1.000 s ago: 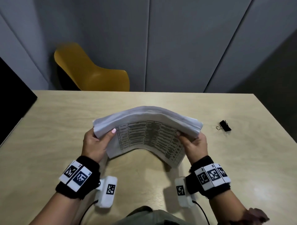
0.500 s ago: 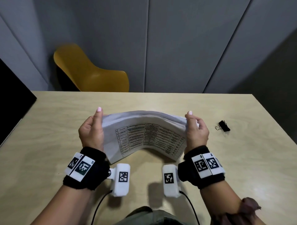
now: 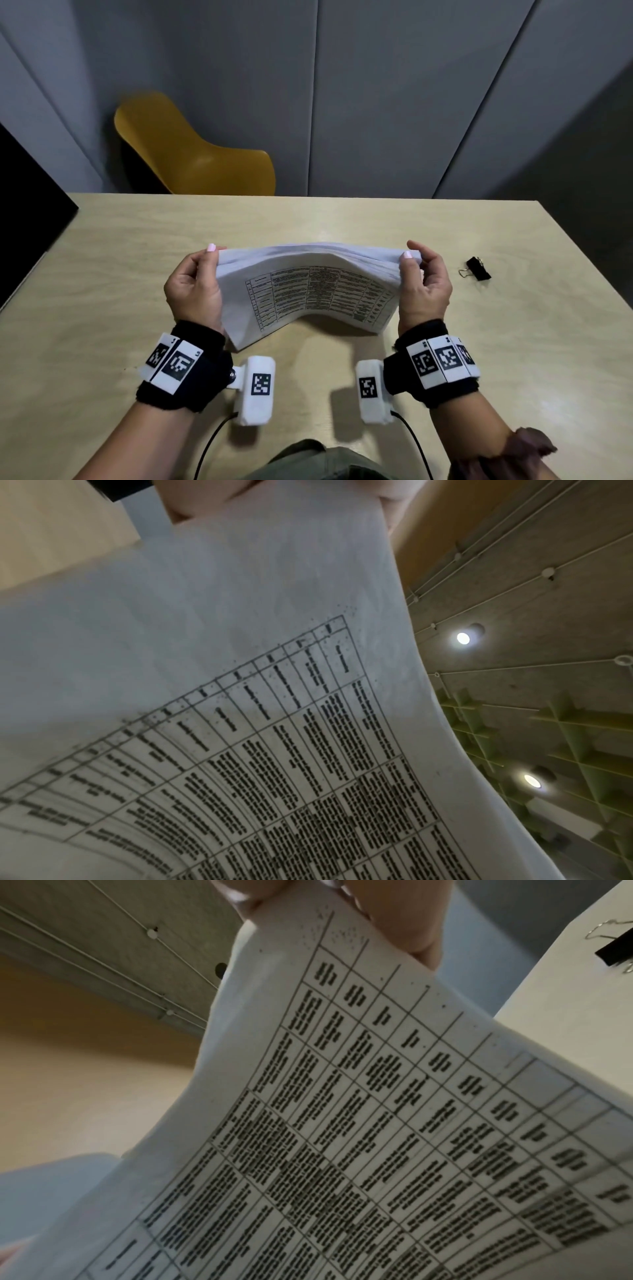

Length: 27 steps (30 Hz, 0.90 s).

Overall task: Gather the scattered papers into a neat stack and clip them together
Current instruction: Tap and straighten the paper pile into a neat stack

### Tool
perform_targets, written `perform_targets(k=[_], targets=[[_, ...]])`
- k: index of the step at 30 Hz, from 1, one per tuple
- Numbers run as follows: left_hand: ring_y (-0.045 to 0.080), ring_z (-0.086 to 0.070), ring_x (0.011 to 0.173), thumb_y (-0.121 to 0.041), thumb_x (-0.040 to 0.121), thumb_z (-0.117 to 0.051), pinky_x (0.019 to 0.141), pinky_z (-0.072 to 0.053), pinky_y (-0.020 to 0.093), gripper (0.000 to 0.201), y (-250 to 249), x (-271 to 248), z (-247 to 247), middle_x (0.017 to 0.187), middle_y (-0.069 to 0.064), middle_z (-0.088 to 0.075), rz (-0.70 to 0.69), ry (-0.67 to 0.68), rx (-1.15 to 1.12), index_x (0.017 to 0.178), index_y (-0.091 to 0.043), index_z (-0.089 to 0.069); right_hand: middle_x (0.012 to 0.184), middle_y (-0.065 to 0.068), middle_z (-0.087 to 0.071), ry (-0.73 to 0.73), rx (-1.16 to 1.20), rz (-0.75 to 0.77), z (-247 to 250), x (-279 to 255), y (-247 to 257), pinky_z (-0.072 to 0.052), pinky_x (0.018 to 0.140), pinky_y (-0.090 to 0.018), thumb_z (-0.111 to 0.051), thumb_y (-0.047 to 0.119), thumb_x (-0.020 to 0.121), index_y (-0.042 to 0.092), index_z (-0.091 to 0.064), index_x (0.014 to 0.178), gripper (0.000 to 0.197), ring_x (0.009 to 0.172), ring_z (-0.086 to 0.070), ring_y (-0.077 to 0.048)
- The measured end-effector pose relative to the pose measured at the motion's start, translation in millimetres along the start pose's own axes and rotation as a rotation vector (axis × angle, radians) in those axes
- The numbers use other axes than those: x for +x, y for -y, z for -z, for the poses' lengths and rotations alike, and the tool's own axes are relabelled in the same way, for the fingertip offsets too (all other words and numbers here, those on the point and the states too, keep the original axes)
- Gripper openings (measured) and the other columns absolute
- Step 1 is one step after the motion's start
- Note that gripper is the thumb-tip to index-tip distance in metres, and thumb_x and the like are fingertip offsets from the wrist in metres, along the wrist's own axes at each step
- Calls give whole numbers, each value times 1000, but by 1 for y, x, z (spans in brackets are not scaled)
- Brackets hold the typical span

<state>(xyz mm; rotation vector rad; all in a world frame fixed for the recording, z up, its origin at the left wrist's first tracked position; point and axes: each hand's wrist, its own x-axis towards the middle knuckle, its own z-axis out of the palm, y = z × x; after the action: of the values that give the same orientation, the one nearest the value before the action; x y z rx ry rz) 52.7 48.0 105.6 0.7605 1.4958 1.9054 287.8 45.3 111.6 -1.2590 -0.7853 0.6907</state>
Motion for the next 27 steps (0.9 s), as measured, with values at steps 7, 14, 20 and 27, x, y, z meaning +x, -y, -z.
perform_targets(k=[7, 14, 20, 27], targets=[[23, -43, 64, -57, 64, -66, 63, -36, 35, 47, 2, 3, -4, 59, 4, -40, 71, -44, 80, 45, -20, -44, 94, 2, -64, -42, -104, -21, -8, -3, -1, -50, 91, -46, -60, 58, 62, 34, -60, 84, 33, 97, -62, -23], [22, -38, 64, -35, 67, -63, 61, -31, 34, 34, 0, -1, -5, 42, -13, -33, 100, -50, -1, 41, -20, -47, 89, -1, -59, 4, -84, -22, -5, -5, 0, -53, 78, -49, -60, 48, 65, 34, -61, 81, 21, 87, -60, -25], [23, -45, 63, -50, 61, -71, 62, -37, 34, 44, 0, 1, -9, 49, -7, -43, 131, -83, 39, 39, -20, -48, 89, 5, -60, 5, -118, 14, -4, -4, -3, -52, 80, -55, -61, 47, 68, 37, -62, 81, 16, 95, -61, -33], [21, -50, 74, -31, 63, -68, 68, -39, 33, 7, 2, 1, -5, 68, -5, -55, 13, -28, 13, 57, -31, -65, 88, 2, -60, 6, -102, 9, -4, -3, -4, -53, 81, -51, -60, 47, 66, 35, -61, 79, 17, 93, -61, -32]])
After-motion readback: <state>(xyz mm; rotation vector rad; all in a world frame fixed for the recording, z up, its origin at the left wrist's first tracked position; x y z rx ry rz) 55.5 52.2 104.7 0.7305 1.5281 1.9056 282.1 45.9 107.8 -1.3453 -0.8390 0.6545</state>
